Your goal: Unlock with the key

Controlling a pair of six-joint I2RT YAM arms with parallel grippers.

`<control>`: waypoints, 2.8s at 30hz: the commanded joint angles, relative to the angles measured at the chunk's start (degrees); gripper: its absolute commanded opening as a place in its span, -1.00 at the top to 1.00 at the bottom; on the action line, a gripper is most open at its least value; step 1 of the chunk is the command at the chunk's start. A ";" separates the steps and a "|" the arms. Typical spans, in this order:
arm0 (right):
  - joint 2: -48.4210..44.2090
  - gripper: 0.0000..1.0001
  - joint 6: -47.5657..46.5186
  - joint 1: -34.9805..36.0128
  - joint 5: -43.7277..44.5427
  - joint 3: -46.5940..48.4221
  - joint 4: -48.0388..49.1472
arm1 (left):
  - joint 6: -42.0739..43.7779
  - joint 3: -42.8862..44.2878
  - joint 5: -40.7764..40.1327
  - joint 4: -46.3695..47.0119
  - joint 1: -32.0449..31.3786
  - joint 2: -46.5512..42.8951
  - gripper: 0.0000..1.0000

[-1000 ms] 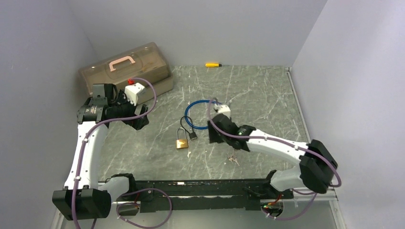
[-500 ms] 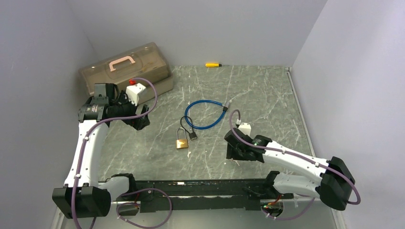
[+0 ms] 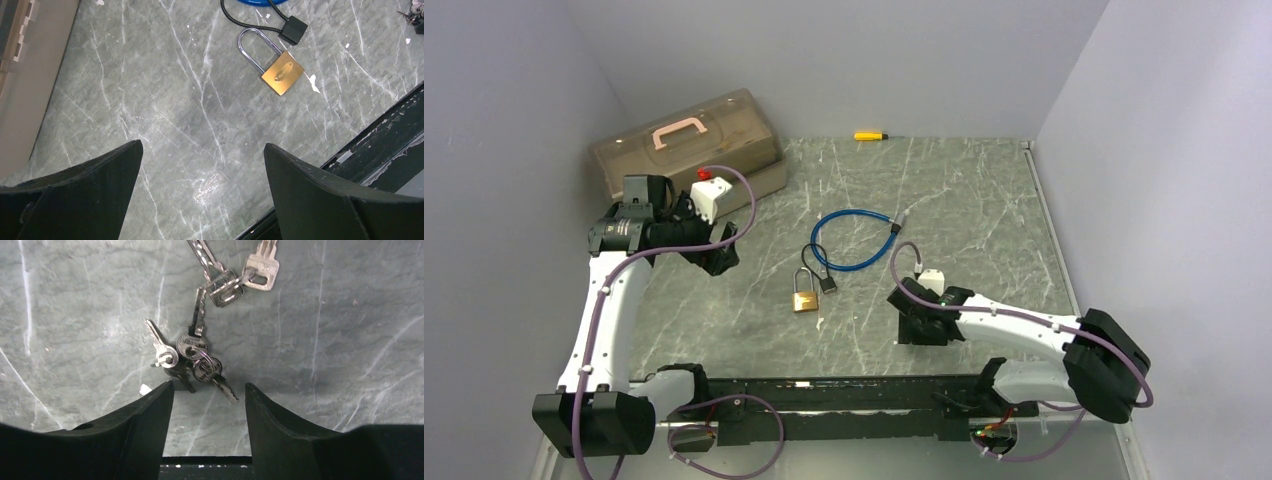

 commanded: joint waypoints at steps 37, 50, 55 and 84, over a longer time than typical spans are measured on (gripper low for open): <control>2.42 -0.20 -9.19 -8.99 3.91 11.83 3.79 | 2.21 1.46 1.06 0.55 -0.24 -0.18 -0.97; 5.78 -0.05 -10.30 -20.42 -4.28 6.51 9.45 | 3.07 1.43 0.89 -0.36 -0.25 0.10 -0.97; 6.11 0.01 -9.58 -20.48 -5.41 4.21 10.83 | 2.94 1.82 0.96 -0.11 -0.21 0.55 -0.97; 7.75 1.00 -14.02 -7.77 -1.26 10.16 17.46 | 2.12 -0.81 2.40 0.58 -0.54 -0.46 -0.97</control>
